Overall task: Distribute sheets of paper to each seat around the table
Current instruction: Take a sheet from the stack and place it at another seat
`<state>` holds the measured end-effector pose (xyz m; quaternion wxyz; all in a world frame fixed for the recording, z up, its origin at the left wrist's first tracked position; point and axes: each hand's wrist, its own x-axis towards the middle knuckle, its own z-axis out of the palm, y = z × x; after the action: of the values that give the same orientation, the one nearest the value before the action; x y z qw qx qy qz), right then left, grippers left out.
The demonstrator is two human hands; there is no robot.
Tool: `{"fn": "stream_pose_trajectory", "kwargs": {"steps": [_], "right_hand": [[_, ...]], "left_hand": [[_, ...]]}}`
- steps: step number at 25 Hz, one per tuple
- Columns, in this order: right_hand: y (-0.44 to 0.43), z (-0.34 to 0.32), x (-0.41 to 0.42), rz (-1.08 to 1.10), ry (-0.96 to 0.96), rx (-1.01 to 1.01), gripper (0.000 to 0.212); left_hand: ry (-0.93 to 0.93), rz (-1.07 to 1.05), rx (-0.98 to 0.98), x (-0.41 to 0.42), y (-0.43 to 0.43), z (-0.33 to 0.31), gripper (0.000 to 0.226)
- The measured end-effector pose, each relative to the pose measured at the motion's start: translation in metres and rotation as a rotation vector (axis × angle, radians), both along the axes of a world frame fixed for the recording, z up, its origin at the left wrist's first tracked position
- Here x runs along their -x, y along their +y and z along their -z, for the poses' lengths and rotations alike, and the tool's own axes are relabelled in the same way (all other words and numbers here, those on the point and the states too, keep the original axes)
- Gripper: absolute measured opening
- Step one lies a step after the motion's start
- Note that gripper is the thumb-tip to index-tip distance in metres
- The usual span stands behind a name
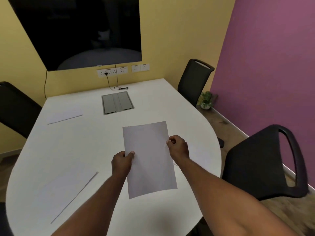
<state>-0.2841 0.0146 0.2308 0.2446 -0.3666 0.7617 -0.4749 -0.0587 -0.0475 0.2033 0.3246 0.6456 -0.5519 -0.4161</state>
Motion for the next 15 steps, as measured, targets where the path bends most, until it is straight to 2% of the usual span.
{"fn": "stream_pose_trajectory", "kwargs": {"steps": [6, 15], "right_hand": [[0.017, -0.035, 0.07, 0.057, 0.034, 0.067, 0.006], [0.066, -0.078, 0.212, -0.011, 0.099, 0.148, 0.006]], "left_hand": [[0.016, 0.054, 0.061, 0.068, 0.007, -0.03, 0.029], [0.048, 0.03, 0.161, 0.21, 0.059, -0.061, 0.025]]}}
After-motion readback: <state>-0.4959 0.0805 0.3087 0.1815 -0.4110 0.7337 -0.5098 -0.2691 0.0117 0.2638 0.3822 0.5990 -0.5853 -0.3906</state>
